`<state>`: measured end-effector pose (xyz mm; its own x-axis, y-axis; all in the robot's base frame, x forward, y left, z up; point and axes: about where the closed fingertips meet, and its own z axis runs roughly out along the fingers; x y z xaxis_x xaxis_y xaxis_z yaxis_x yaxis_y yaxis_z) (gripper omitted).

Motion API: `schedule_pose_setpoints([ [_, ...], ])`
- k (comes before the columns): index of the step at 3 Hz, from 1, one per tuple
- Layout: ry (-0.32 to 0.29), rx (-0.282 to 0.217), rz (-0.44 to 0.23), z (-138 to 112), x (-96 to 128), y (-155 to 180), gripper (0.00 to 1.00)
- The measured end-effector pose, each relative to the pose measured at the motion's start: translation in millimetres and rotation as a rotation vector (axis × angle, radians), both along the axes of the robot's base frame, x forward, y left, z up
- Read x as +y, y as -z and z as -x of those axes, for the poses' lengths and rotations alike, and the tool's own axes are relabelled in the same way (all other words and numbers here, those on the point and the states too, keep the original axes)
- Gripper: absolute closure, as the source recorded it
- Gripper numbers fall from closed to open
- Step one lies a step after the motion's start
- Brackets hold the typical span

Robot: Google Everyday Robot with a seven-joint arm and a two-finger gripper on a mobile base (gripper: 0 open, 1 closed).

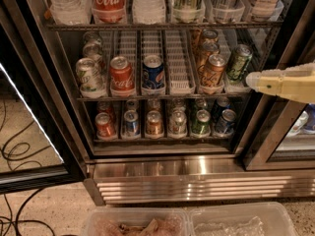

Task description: Pick water bottle from top shelf of fridge

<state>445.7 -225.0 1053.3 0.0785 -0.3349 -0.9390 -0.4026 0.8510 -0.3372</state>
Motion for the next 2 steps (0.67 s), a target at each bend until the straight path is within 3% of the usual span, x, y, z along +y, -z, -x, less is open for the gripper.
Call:
schedule_pose_setpoints([
  [1,-0.050,-0.031,-0.045,0,21,-3,0.00],
  [2,-0.108,-0.100,-0.117,2,54,-14,0.00],
])
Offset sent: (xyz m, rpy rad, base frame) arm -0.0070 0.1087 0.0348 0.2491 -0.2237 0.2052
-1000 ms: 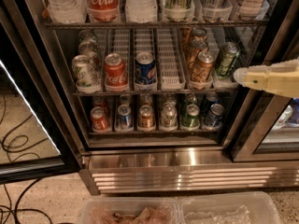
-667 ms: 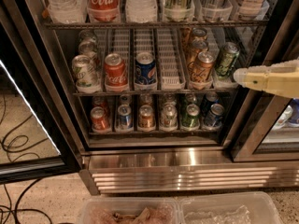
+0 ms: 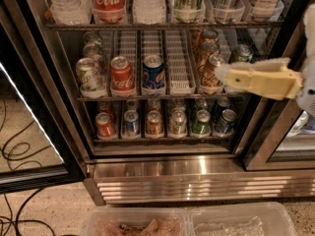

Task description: Pick water bottle from top shelf of fridge

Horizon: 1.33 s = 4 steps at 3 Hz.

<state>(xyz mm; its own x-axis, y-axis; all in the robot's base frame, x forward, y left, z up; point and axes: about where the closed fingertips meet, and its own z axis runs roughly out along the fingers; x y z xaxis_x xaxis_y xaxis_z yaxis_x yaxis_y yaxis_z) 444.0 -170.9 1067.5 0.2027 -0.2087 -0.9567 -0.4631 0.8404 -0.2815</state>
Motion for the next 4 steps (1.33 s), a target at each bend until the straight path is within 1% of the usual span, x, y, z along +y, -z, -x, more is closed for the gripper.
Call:
schedule_pose_setpoints([
  [1,-0.069,-0.059,-0.052,0,46,-8,0.00],
  [2,-0.113,-0.087,-0.027,-12,103,3,0.00],
  [3,-0.113,-0.087,-0.027,-12,103,3,0.00],
  [4,-0.104,-0.105,-0.064,-14,109,2,0.00],
])
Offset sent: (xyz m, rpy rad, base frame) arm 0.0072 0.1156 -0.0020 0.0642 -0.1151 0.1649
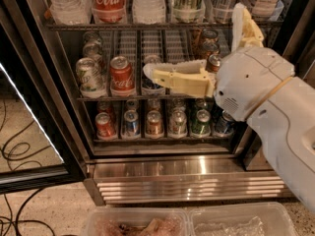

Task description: Pick water bottle from top shelf of fridge

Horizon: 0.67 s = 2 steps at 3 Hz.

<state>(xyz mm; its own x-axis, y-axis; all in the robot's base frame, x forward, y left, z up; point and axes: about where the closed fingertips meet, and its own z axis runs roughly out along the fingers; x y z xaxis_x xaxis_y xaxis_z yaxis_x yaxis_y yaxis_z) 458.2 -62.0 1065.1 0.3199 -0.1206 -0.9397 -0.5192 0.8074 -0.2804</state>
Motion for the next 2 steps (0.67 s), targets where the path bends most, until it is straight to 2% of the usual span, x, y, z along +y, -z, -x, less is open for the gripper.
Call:
schedule_pose_setpoints([
  [1,0.007,-0.021,-0.073,-15,6,-5,0.00],
  [2,0.009,-0.055,-0.074,-26,9,-6,0.00],
])
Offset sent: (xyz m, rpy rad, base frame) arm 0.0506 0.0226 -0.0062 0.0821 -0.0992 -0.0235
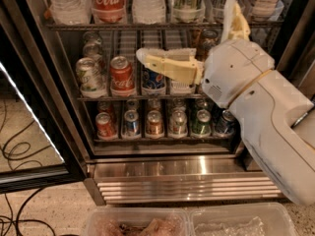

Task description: Pick water bottle from top shelf of fridge

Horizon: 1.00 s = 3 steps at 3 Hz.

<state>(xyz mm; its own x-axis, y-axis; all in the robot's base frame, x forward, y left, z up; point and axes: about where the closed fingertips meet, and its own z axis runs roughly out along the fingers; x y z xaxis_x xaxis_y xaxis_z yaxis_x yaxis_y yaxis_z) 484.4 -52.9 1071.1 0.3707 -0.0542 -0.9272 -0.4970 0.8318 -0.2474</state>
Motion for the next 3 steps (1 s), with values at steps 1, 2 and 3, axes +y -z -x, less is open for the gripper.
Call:
schedule_pose_setpoints([
  [1,0.000,-0.001,0.000,-0.3,0.1,0.1,0.00],
  [2,-0.005,0.015,-0.007,4.0,4.6,3.4,0.00],
  [3,-0.005,0.016,-0.007,4.0,4.7,3.7,0.00],
])
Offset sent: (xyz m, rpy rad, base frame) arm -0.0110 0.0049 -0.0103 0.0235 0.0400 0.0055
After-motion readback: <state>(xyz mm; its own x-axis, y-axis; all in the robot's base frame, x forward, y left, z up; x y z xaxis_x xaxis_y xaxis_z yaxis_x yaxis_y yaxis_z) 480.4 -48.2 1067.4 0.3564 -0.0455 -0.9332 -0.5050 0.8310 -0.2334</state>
